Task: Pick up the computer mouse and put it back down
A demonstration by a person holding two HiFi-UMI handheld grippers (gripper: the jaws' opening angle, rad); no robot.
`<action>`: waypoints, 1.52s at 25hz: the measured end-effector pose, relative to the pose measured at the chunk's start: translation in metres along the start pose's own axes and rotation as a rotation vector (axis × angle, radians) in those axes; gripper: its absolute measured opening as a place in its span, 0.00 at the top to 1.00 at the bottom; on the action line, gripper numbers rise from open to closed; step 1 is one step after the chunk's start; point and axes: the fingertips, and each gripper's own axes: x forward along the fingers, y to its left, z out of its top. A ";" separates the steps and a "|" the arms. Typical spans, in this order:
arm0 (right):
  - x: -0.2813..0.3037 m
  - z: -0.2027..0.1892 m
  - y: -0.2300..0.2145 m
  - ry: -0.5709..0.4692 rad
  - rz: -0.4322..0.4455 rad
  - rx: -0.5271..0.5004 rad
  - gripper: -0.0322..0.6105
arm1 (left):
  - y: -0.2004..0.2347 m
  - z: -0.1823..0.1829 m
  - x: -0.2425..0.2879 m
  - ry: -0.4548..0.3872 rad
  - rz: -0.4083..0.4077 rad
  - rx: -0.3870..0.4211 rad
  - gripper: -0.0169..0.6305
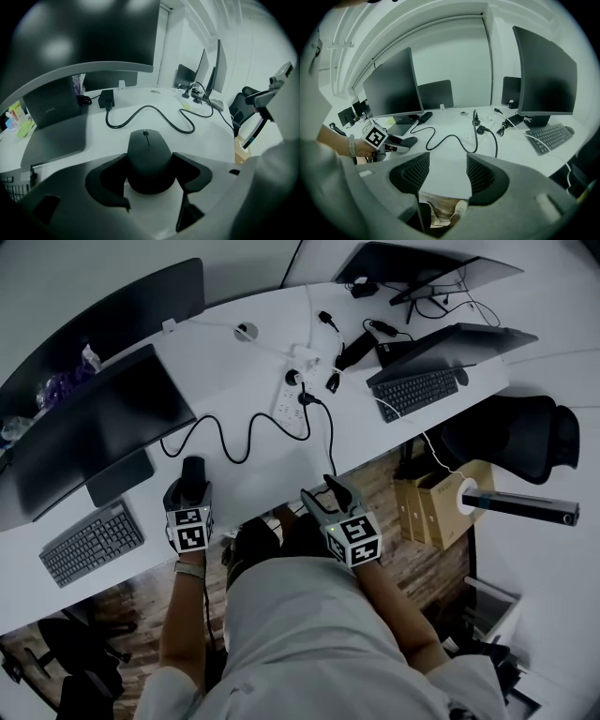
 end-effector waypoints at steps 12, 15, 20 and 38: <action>0.002 0.006 0.006 -0.018 0.024 -0.023 0.56 | -0.003 0.003 -0.007 -0.017 -0.008 -0.025 0.52; 0.005 0.012 0.010 -0.030 0.046 -0.033 0.56 | 0.002 0.006 -0.015 -0.032 0.008 -0.040 0.52; 0.011 0.024 0.018 -0.053 0.089 -0.054 0.56 | 0.005 0.012 -0.032 -0.053 0.026 -0.061 0.52; 0.032 0.078 0.091 -0.130 0.323 -0.202 0.56 | 0.026 0.039 -0.132 -0.244 0.137 -0.190 0.52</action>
